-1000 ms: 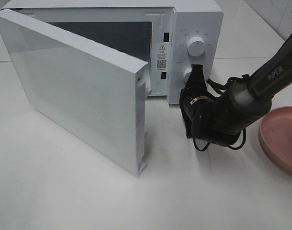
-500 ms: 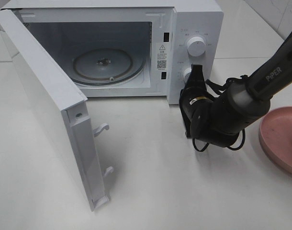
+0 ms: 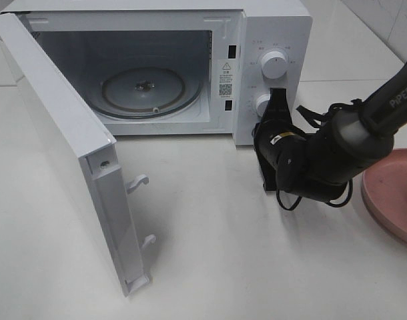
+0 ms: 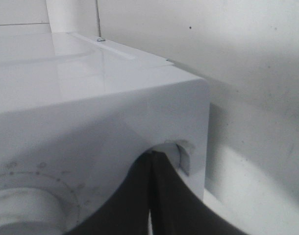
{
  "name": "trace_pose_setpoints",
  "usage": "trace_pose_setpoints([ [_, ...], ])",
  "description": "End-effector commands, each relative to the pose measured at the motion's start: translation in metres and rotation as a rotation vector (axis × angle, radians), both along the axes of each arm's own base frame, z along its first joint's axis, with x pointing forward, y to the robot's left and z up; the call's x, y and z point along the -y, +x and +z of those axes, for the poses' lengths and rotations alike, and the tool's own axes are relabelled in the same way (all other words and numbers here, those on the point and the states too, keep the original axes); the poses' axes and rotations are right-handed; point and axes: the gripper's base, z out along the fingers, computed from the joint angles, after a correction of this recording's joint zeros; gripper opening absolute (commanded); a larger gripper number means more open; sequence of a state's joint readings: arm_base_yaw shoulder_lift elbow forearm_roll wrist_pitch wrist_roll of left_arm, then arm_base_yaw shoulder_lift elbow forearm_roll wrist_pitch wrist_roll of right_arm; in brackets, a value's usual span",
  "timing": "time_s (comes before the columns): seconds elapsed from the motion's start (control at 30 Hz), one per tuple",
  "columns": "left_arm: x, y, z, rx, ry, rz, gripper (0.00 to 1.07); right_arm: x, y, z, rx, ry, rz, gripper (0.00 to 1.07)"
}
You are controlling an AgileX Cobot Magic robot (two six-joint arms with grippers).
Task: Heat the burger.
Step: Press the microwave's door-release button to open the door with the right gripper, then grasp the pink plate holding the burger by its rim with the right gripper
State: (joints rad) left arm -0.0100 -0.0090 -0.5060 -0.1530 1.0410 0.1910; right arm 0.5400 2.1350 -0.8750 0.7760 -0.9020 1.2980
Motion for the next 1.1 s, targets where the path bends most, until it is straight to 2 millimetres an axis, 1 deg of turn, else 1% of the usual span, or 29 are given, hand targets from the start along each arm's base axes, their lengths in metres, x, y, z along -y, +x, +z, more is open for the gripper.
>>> trace_pose_setpoints([
  [0.03,0.0,-0.002,-0.001,0.013,-0.005,-0.005,1.0,-0.004,-0.006,0.012,-0.013,-0.008,0.099,0.0],
  [0.07,0.0,-0.002,-0.001,0.013,-0.005,-0.005,1.0,-0.005,-0.012,0.009,-0.069,-0.013,0.136,0.0],
  [0.27,0.0,-0.002,-0.001,0.013,-0.005,-0.005,1.0,-0.002,-0.023,0.007,-0.134,-0.045,0.175,0.0],
  [0.3,0.0,-0.002,-0.001,0.013,-0.005,-0.005,1.0,0.0,-0.027,0.01,-0.139,-0.067,0.193,0.0],
  [0.37,0.0,-0.002,-0.001,0.013,-0.005,-0.005,1.0,0.001,-0.028,0.011,-0.137,-0.079,0.201,0.0],
  [0.43,0.0,-0.002,-0.001,0.013,-0.005,-0.005,1.0,0.005,-0.037,0.021,-0.13,-0.118,0.252,0.0],
  [0.5,0.0,-0.002,-0.001,0.013,-0.005,-0.005,1.0,0.005,-0.04,0.023,-0.135,-0.128,0.271,0.0],
  [0.53,0.0,-0.002,-0.001,0.013,-0.005,-0.005,1.0,0.006,-0.047,0.026,-0.154,-0.147,0.315,0.0],
  [0.63,0.0,-0.002,-0.001,0.013,-0.005,-0.005,1.0,0.007,-0.05,0.028,-0.164,-0.158,0.34,0.0],
  [0.7,0.0,-0.002,-0.001,0.013,-0.005,-0.005,1.0,0.007,-0.063,0.034,-0.192,-0.223,0.46,0.0],
  [0.77,0.0,-0.002,-0.001,0.013,-0.005,-0.005,1.0,0.009,-0.065,0.036,-0.201,-0.244,0.49,0.0],
  [0.8,0.0,-0.002,-0.001,0.013,-0.005,-0.005,1.0,0.011,-0.069,0.038,-0.235,-0.29,0.57,0.0],
  [0.83,0.0,-0.002,-0.001,0.013,-0.005,-0.005,1.0,0.011,-0.069,0.038,-0.235,-0.29,0.57,0.0],
  [0.87,0.0,-0.002,-0.001,0.013,-0.005,-0.005,1.0,0.012,-0.071,0.04,-0.25,-0.32,0.615,0.0],
  [0.9,0.0,-0.002,-0.001,0.013,-0.005,-0.005,1.0,0.016,-0.073,0.047,-0.259,-0.38,0.692,0.01],
  [0.93,0.0,-0.002,-0.001,0.013,-0.005,-0.005,1.0,0.016,-0.073,0.047,-0.259,-0.38,0.692,0.01],
  [1.0,0.0,-0.002,-0.001,0.013,-0.005,-0.005,1.0,0.023,-0.077,0.055,-0.284,-0.487,0.803,0.02],
  [1.03,0.0,-0.002,-0.001,0.013,-0.005,-0.005,1.0,0.023,-0.077,0.055,-0.284,-0.487,0.803,0.02],
  [1.1,0.0,-0.002,-0.001,0.013,-0.005,-0.005,1.0,0.032,-0.084,0.063,-0.352,-0.586,0.878,0.03],
])
